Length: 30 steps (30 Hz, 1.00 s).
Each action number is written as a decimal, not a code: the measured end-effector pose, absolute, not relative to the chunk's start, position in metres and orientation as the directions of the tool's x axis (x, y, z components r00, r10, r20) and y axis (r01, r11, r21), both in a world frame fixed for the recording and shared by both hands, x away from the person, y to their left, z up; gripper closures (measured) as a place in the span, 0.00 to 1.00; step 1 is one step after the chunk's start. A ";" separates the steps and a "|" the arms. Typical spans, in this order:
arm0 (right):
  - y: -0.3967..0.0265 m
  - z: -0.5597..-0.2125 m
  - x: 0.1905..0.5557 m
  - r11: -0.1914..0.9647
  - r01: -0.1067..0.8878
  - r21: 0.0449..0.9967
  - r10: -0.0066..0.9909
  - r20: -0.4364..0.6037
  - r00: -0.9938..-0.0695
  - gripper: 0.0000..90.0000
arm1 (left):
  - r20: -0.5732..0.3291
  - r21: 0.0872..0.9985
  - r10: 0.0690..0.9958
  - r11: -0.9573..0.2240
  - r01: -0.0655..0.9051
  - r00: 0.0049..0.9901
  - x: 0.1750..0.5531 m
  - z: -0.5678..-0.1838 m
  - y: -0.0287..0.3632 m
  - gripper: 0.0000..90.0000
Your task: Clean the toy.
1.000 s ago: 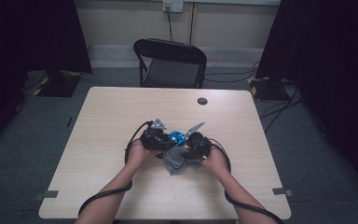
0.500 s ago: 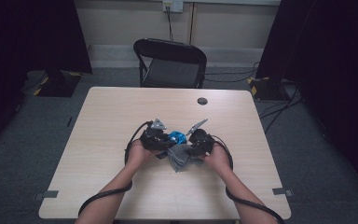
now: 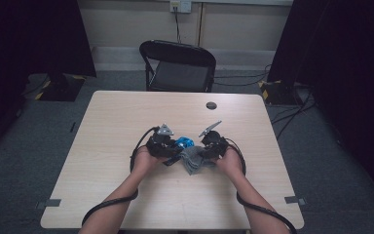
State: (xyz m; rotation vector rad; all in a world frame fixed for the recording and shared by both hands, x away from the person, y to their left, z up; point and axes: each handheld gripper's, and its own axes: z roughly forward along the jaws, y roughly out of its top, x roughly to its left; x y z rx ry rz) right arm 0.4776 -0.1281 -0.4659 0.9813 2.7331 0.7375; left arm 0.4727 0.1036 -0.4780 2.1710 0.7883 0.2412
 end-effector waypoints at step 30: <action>-0.157 -0.464 0.491 0.583 0.639 0.502 0.743 -0.009 -0.670 0.83 | -0.084 0.743 0.612 -0.488 0.459 0.787 0.472 -0.478 0.104 0.57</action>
